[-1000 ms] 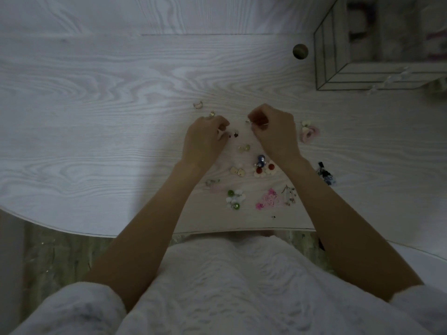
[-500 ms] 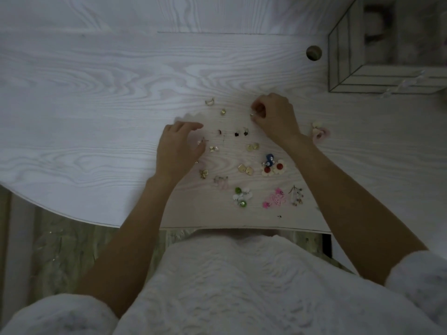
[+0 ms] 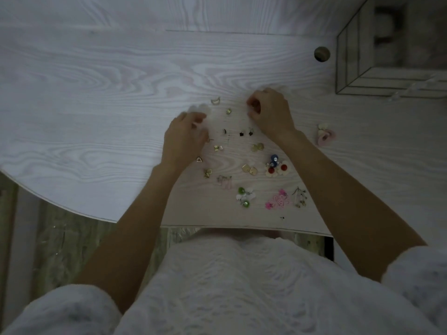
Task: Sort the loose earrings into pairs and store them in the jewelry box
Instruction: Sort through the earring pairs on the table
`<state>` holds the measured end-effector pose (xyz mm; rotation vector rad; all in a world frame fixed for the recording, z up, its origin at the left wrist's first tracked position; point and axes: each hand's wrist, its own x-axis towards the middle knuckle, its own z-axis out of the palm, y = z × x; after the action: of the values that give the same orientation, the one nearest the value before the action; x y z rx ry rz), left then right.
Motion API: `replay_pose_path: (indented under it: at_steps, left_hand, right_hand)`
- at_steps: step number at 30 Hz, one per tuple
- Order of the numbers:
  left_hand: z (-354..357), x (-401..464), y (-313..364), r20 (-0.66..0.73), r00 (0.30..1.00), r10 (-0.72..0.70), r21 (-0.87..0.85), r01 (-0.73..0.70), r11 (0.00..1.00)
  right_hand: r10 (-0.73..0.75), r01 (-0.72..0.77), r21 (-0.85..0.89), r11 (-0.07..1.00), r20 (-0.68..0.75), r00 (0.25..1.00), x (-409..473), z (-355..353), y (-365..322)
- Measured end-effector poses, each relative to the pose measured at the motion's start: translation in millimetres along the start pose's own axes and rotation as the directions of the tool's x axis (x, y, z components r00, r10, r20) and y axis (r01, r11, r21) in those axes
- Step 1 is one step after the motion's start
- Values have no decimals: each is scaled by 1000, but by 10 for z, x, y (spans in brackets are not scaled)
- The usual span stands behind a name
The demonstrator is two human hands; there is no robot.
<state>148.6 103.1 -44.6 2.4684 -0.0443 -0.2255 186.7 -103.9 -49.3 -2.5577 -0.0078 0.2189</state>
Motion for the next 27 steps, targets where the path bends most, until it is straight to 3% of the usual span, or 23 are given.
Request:
replay_pose_path:
  at_steps: [3,8,16,22,27]
  left_hand:
    - [12,331,62,-47,998,29,1,-29,1000]
    - [114,708,126,35,986,163,66,-165,984]
    - [419,909,566,141,956,256,111,-273,956]
    - [609,829,811,253,910,328,100,-362,927]
    - [665,721,838,282,912,299,84,-334,939]
  right_hand:
    - [5,-5,-25,1000,-3,1000,8,4,-6]
    - [28,-29,-74,997,-7,1000,-1,-33,73]
    - [115,-118,-87,989,-38,993,-131,-233,395]
    - [157,-157,-13,987,6,988,-209,-306,505]
    - [173,-173,54,983,18,985,-278,-215,424]
